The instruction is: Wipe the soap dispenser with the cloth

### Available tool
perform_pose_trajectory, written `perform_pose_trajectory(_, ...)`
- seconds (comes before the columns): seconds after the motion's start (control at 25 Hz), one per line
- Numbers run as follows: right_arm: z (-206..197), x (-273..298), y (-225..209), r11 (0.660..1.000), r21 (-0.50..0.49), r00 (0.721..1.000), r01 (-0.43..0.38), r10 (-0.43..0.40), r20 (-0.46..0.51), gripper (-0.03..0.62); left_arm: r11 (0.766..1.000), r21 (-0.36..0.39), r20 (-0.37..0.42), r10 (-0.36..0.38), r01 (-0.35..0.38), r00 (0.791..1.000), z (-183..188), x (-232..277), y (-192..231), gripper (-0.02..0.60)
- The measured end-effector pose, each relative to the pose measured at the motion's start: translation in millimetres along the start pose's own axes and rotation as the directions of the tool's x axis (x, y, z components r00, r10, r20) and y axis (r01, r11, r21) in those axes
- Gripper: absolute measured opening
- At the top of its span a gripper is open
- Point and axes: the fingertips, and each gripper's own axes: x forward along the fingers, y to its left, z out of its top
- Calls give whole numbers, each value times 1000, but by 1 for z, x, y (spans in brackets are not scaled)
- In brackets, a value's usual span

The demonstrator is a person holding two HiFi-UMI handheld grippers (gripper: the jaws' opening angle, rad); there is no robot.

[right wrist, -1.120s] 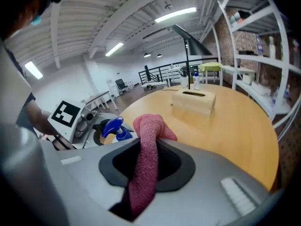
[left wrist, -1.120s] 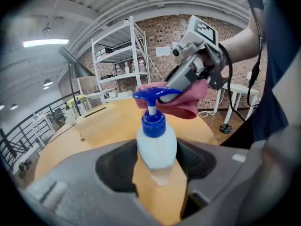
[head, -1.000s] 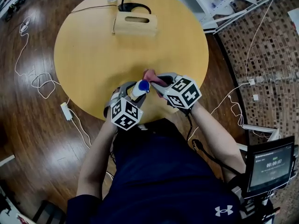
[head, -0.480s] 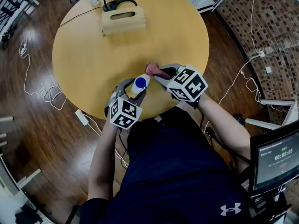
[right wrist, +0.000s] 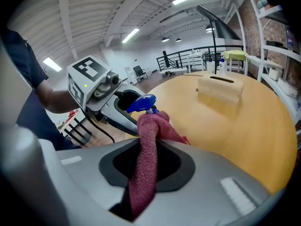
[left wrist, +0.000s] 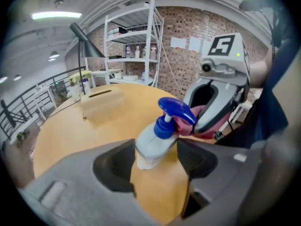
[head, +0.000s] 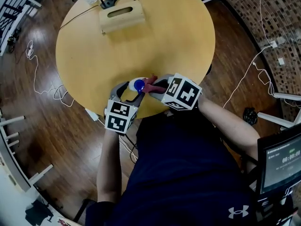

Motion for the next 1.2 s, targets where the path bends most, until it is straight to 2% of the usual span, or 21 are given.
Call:
perform_pose_trajectory(0.08,-1,-10,-1,1000,1,1000,-12,12,10,74,998,-25,44,58,-57,997,-2,2,0,281)
perform_pose_trajectory(0.12,1,-17,-9,1000,-1,1000,9,-9,22,74,996,-37,68,85,-82,994,-3,3,3,280)
perform_pose_trajectory(0.2,12,-32,-35,995,-13,995,94,-94,44,74,992,-67,96,115,-109,989,-4,5,7,279)
perform_pose_trajectory(0.28,24,-33,-56,986,-70,988,151,-149,24,74,989,-79,102,130,-122,986,-6,5,10,278)
perform_pose_trajectory(0.32,26,-27,-58,984,-112,990,141,-143,-8,74,988,-83,100,136,-128,986,-8,5,11,278)
perform_pose_trajectory(0.4,23,-12,-48,979,-189,992,71,-89,-85,74,985,-88,83,153,-146,985,-11,6,10,278)
perform_pose_trajectory(0.48,17,-4,-29,976,-217,992,9,-36,-122,74,977,-106,45,189,-184,981,-14,4,6,278)
perform_pose_trajectory(0.56,9,-4,-20,980,-200,993,-4,-20,-115,74,958,-189,43,227,-215,973,-7,-8,0,278)
perform_pose_trajectory(0.64,2,-2,-16,988,-157,995,-9,-7,-99,75,929,-305,109,253,-210,961,9,-27,-6,278)
perform_pose_trajectory(0.72,1,-1,-9,991,-130,996,-17,6,-87,74,905,-358,142,296,-229,945,17,-36,-7,272)
perform_pose_trajectory(0.8,-2,-2,1,991,-129,995,-46,34,-98,75,897,-358,128,322,-259,938,13,-29,-4,216)
perform_pose_trajectory(0.88,-10,-3,12,987,-127,988,-98,82,-127,74,907,-345,124,299,-241,946,6,-22,-8,209)
perform_pose_trajectory(1.0,-18,-13,6,983,-99,978,-152,135,-162,75,931,-261,123,296,-257,947,3,-18,-10,218)
perform_pose_trajectory(1.04,-17,-17,-2,984,-85,977,-157,141,-162,75,934,-232,117,305,-273,945,3,-15,-8,195)
perform_pose_trajectory(1.2,18,-26,-36,994,-95,996,-52,45,-79,75,940,-208,120,300,-271,946,1,-15,-8,178)
